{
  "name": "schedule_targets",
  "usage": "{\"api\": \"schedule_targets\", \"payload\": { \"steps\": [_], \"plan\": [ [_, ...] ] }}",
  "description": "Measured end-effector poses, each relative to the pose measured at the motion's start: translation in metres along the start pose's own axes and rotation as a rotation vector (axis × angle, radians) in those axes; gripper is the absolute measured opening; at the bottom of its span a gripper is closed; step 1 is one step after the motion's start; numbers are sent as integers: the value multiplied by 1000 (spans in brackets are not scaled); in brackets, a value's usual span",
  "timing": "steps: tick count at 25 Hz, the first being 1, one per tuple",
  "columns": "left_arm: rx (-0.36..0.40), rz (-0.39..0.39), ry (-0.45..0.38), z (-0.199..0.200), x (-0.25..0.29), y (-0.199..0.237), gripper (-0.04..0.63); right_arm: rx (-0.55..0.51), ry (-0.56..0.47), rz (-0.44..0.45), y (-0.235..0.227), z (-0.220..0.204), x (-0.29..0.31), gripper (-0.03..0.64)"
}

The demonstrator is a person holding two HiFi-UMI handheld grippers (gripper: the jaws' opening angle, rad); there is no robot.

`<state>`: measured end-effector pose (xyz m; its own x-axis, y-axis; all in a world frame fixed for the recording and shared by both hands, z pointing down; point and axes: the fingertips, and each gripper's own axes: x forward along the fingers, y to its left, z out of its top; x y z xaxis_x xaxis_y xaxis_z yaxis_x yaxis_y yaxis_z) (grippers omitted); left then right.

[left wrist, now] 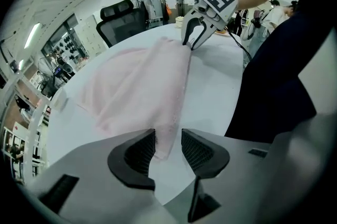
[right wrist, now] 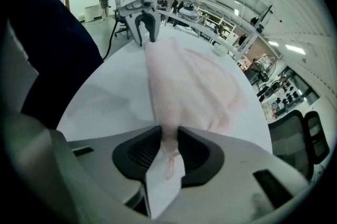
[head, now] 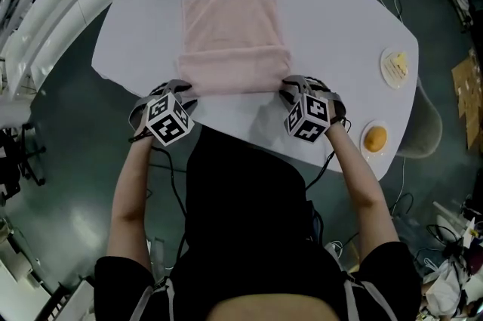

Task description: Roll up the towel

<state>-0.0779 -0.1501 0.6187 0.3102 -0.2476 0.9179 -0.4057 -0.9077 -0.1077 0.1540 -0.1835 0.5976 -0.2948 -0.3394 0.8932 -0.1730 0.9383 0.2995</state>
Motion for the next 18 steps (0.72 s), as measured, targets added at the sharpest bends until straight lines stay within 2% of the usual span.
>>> {"api": "schedule_targets", "payload": {
  "steps": [1, 3, 4, 6, 12, 18],
  "plan": [
    [4, -6, 6, 1, 1, 2, 160, -8, 5, -4, -3, -2, 1, 98],
    [-1, -5, 11, 2, 1, 7, 123, -10, 8, -2, -5, -2, 2, 96],
    [-7, -1, 9, 2, 0, 9, 99, -9, 6, 0, -5, -1, 2, 64],
    [-8, 12, 0, 1, -1, 12, 78, -8, 2, -1, -5, 1, 1, 44],
    [16, 47, -24, 1, -12, 9, 43, -6, -11, -25, -5, 5, -11, 29],
    [38, 62, -35, 0, -25, -7, 41, -23, -15, -54, 6, 6, -26, 29]
  ]
}}
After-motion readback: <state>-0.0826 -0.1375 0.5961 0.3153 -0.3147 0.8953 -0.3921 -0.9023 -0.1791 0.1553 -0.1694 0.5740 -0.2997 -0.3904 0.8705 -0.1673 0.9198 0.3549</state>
